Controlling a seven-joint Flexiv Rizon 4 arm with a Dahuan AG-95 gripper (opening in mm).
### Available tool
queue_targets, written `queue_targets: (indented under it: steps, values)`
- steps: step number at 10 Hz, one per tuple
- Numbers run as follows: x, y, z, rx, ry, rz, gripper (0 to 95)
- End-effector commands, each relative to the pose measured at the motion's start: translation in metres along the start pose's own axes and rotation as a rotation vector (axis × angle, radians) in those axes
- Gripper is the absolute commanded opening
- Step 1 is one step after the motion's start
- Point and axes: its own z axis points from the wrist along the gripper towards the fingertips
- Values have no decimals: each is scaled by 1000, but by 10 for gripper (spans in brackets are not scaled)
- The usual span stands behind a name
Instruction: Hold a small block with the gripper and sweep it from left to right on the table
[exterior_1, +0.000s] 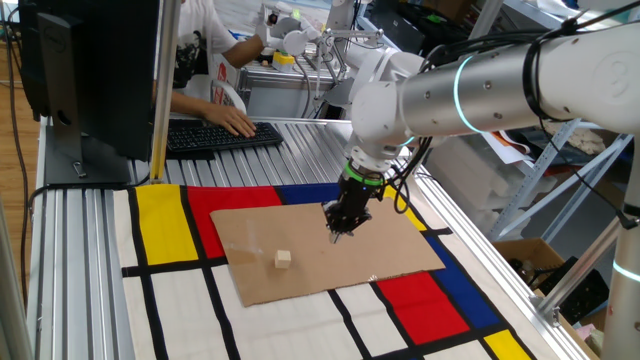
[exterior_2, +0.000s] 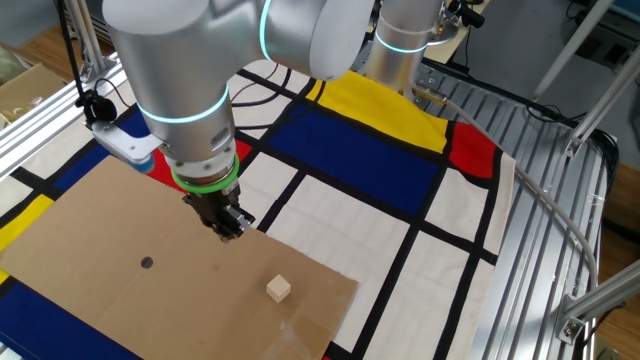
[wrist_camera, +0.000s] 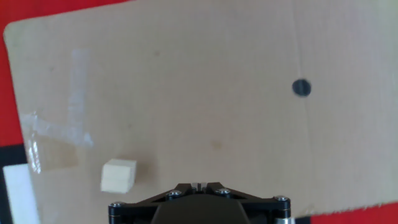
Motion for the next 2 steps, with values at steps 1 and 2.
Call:
queue_targets:
  steps: [1,2]
  values:
    - [2,-1,-1,3,-1,4,0]
    - [2,-1,-1,4,-1,1,0]
